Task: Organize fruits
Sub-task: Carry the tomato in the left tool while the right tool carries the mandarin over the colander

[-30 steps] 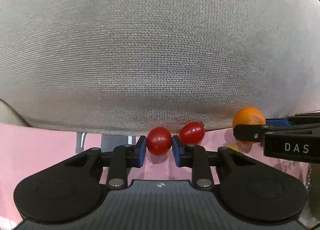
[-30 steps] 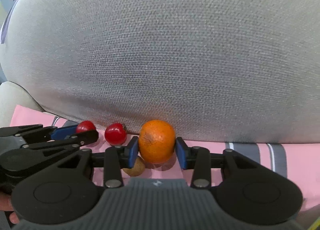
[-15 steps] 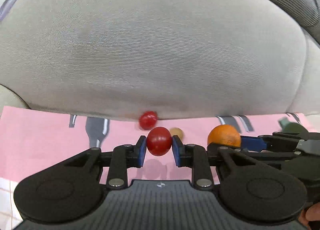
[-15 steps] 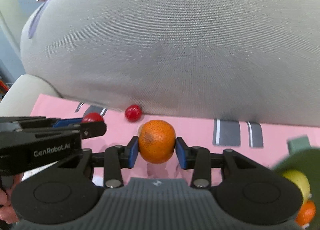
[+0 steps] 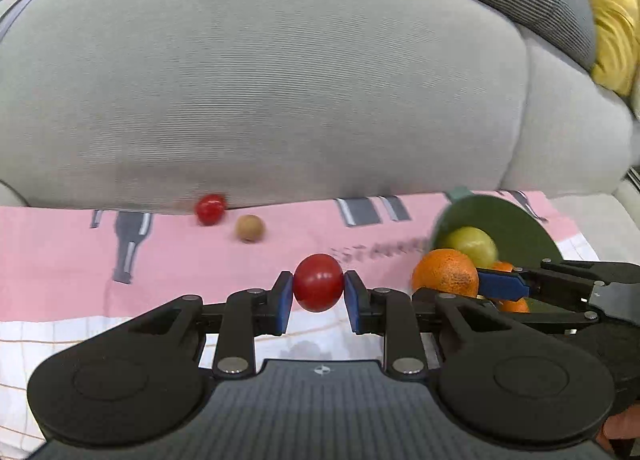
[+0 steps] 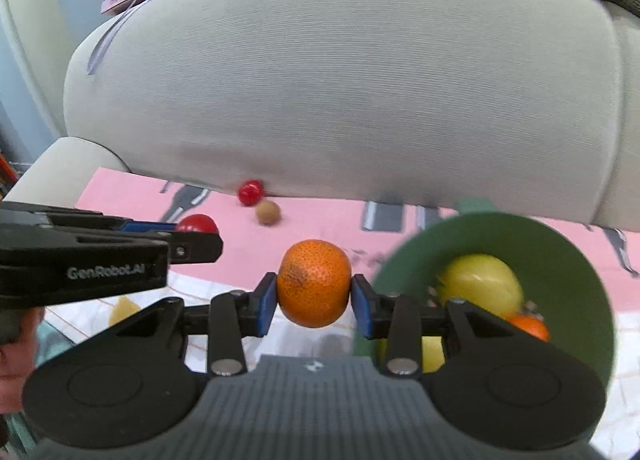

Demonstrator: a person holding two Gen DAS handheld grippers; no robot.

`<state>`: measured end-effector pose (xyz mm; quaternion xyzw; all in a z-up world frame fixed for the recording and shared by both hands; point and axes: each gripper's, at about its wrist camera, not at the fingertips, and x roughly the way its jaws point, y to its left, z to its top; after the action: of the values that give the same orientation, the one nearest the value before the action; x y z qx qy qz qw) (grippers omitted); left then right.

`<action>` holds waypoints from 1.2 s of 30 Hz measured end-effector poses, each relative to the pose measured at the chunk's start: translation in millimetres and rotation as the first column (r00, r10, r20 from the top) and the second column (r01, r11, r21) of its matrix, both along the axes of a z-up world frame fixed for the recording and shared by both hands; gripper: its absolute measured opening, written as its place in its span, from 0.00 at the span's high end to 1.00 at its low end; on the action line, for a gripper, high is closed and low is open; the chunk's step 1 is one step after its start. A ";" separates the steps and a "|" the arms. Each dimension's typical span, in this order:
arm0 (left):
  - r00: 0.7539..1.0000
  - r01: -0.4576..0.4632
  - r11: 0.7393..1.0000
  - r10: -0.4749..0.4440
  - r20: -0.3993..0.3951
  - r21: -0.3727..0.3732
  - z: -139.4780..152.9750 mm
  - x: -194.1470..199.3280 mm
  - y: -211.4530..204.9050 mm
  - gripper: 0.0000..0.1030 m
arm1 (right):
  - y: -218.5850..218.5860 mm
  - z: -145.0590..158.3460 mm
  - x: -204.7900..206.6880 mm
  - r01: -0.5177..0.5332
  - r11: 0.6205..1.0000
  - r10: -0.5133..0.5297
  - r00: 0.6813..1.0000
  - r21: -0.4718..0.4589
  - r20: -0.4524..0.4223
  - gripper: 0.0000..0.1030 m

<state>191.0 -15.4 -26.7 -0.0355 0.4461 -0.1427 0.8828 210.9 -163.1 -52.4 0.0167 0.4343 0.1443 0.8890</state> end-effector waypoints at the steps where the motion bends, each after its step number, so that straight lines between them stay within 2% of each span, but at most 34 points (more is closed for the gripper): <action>1: 1.000 0.011 1.000 -0.011 0.001 0.001 0.4 -2.5 -5.1 0.71 | -4.0 -0.1 -6.1 0.007 1.000 -0.007 1.000 -0.001 -0.001 0.64; 6: 0.997 0.074 0.997 -0.074 0.013 0.004 -1.6 -10.5 -32.7 0.71 | -31.4 6.4 -27.0 0.045 0.999 -0.045 0.999 -0.013 0.003 0.64; 17: 0.983 0.186 0.983 -0.186 0.000 0.012 -6.2 -16.7 -77.0 0.71 | -74.4 1.0 -43.5 0.104 0.991 -0.106 0.994 -0.081 -0.020 0.64; 29: 0.956 0.293 0.953 -0.291 -0.042 0.079 -27.9 -10.2 -114.9 0.71 | -94.8 -18.1 -41.0 0.066 0.977 -0.083 0.993 -0.205 -0.080 0.64; 36: 0.942 0.335 0.937 -0.330 -0.067 0.100 -35.9 -5.9 -126.8 0.71 | -100.0 -28.1 -33.9 0.027 0.969 -0.061 0.989 -0.245 -0.131 0.64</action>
<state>185.1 -142.2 -62.6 0.0858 0.4742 -0.2640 0.8355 177.0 -263.1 -80.5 -0.0724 0.5084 0.0687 0.8553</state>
